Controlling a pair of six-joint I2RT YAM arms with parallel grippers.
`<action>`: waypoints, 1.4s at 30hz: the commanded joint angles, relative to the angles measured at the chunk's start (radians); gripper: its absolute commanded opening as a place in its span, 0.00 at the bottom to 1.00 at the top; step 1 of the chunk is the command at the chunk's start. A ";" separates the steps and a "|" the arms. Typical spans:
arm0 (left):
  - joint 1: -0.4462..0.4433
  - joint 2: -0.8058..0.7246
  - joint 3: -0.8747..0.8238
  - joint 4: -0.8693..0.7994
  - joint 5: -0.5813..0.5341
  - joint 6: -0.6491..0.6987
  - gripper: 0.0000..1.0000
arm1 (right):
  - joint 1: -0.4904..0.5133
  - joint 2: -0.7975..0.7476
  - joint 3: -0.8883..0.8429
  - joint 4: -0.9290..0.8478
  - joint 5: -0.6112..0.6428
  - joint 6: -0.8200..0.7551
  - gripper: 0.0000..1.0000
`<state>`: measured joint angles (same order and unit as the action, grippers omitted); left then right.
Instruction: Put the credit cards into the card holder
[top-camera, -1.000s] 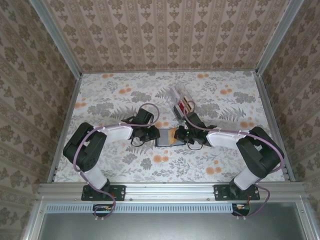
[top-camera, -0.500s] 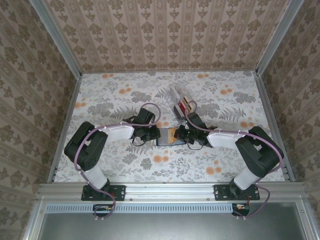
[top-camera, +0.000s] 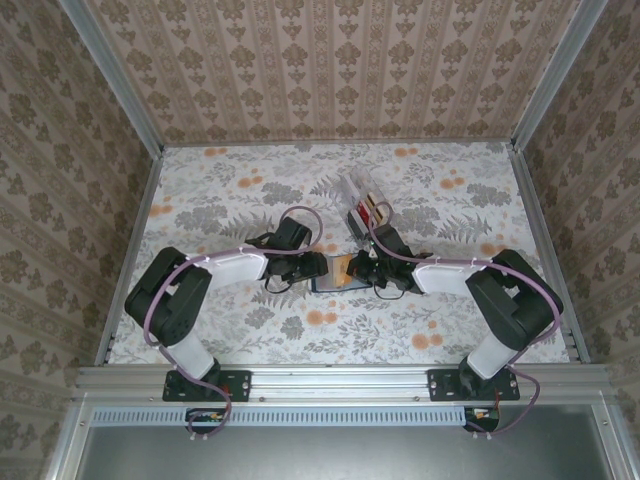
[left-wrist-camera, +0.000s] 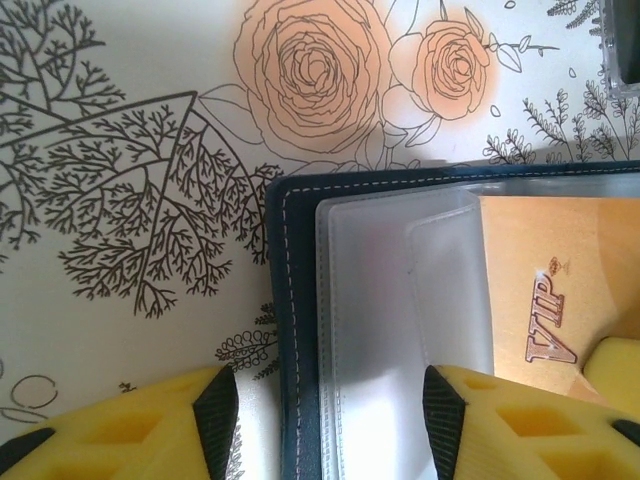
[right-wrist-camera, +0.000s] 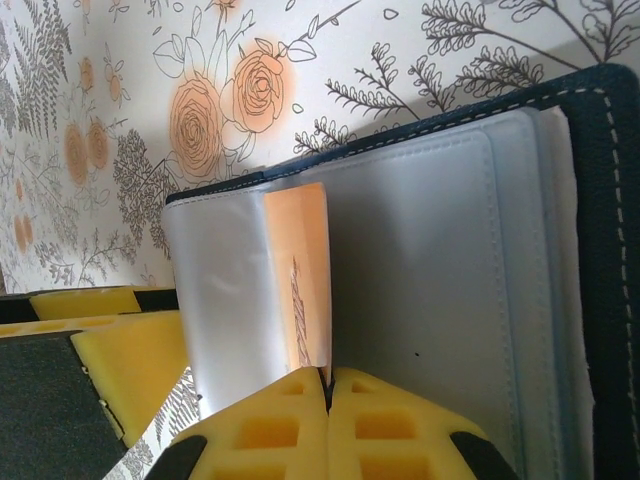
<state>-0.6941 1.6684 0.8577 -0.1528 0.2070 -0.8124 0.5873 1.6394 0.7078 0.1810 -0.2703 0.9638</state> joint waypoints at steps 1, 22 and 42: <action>-0.001 -0.011 0.009 -0.066 -0.034 0.011 0.56 | 0.002 0.047 0.012 -0.070 -0.025 -0.031 0.00; 0.022 -0.022 0.013 -0.027 -0.057 0.003 0.51 | -0.011 0.079 0.085 -0.226 -0.010 -0.070 0.02; 0.023 0.101 0.073 -0.021 0.017 0.010 0.25 | -0.003 0.163 0.184 -0.239 -0.149 -0.128 0.08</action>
<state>-0.6659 1.7351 0.9218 -0.1757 0.1875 -0.8108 0.5720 1.7611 0.8818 0.0216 -0.4053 0.8639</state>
